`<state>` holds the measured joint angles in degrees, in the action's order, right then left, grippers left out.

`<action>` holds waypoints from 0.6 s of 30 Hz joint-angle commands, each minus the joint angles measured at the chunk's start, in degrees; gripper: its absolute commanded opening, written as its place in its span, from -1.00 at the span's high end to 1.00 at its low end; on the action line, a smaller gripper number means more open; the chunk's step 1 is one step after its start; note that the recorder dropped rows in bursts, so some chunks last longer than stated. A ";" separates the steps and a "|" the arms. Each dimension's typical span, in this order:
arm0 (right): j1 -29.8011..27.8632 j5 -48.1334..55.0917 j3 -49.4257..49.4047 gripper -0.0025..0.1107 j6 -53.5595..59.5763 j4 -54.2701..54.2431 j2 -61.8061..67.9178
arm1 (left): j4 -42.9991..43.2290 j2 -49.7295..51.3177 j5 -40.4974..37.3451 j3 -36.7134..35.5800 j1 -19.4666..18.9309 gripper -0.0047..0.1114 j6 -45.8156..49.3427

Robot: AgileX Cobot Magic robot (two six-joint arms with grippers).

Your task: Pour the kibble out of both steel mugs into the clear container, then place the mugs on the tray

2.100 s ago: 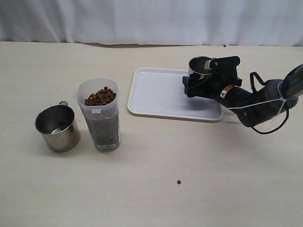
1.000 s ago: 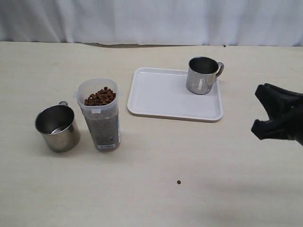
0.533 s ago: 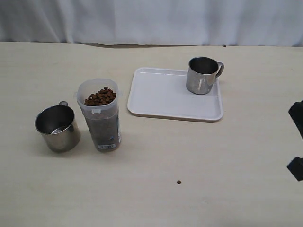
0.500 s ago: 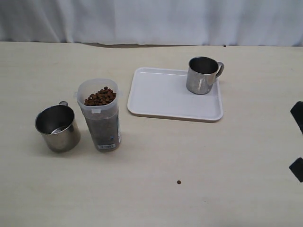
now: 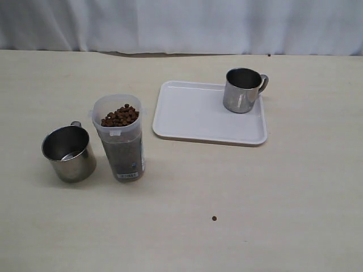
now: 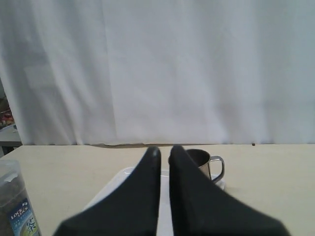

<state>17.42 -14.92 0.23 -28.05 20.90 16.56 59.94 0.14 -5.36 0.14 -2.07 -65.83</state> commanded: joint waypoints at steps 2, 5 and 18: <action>0.03 1.32 -0.23 0.87 -0.13 -0.92 -0.73 | 0.03 -0.14 -0.25 -0.14 0.09 0.92 -0.45; 0.03 1.32 -0.23 0.87 -0.13 -0.92 -0.73 | 4.39 -0.14 2.35 -0.14 0.09 0.92 -0.37; 0.03 1.32 -0.23 0.87 -0.13 -0.92 -0.73 | 5.32 -0.14 22.18 -0.14 0.09 0.70 0.25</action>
<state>17.42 -14.21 0.23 -28.05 20.46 16.17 66.53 0.14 17.14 0.14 -2.07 -65.72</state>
